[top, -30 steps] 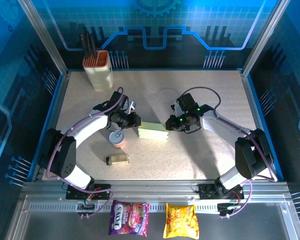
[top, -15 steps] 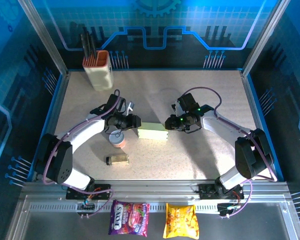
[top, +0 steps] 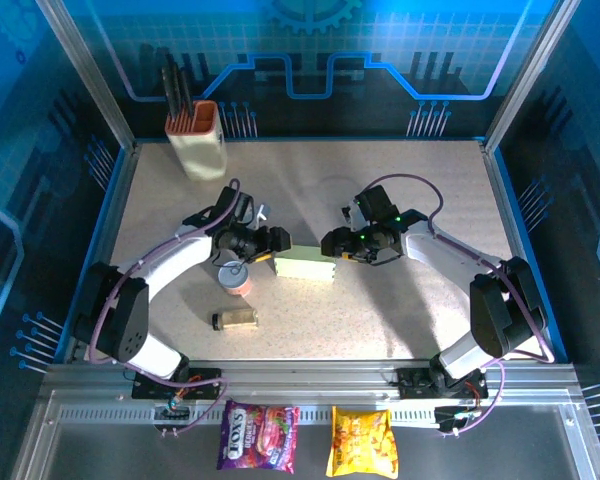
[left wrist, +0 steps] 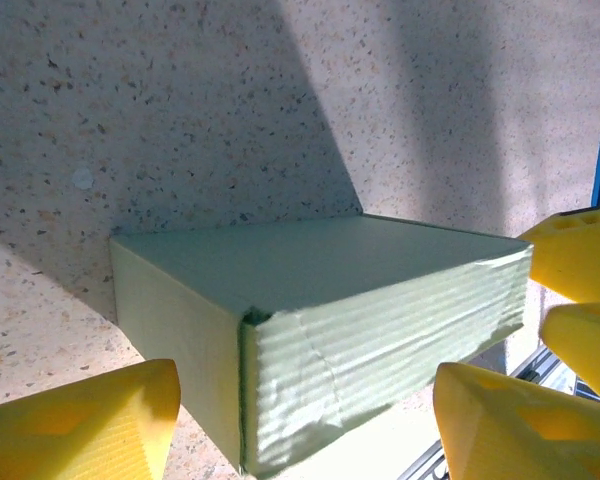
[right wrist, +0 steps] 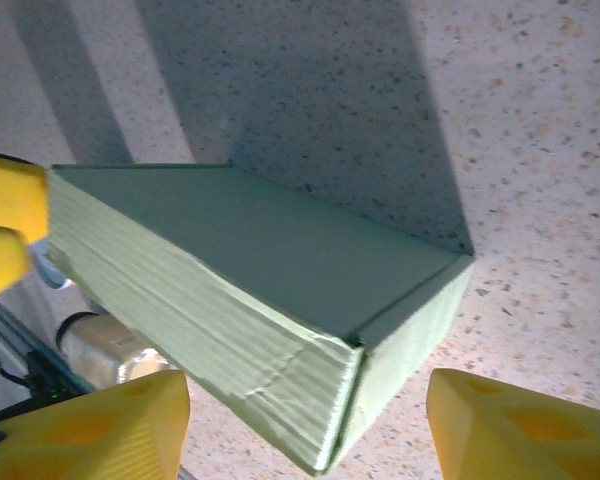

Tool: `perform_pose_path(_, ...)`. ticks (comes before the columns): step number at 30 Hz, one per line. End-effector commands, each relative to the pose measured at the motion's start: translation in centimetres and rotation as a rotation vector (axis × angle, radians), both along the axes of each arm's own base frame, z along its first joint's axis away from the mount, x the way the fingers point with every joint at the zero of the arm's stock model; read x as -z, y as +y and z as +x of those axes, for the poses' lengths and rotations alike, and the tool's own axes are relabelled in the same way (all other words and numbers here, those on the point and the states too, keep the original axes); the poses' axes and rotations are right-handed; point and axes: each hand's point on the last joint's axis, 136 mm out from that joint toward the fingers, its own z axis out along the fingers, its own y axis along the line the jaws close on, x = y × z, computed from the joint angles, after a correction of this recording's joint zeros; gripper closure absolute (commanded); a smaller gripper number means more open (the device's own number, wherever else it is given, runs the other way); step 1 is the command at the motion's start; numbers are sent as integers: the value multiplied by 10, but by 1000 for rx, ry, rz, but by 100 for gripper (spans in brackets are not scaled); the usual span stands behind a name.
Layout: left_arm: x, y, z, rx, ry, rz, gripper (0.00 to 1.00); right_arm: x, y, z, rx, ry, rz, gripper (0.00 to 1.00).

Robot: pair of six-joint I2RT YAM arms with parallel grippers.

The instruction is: Fold the paper box

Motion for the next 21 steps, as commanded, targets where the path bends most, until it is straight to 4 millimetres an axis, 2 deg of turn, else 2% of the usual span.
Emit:
perform_pose_path(1, -12, -13, 7, 11, 13, -77, 32, -6, 15, 4, -9, 22, 91, 34)
perform_pose_path(7, -24, -21, 18, 7, -20, -132, 33, -15, 28, 14, -15, 21, 153, 33)
perform_pose_path(11, -36, -25, 37, 15, -77, -121, 30, -23, 29, 34, -20, -8, 138, 33)
perform_pose_path(17, -50, -26, 83, 23, -192, -63, 29, -32, 26, 85, -36, -70, 93, 32)
perform_pose_path(21, -45, -26, 125, 36, -259, -23, 29, -30, 25, 127, -40, -109, 67, 32)
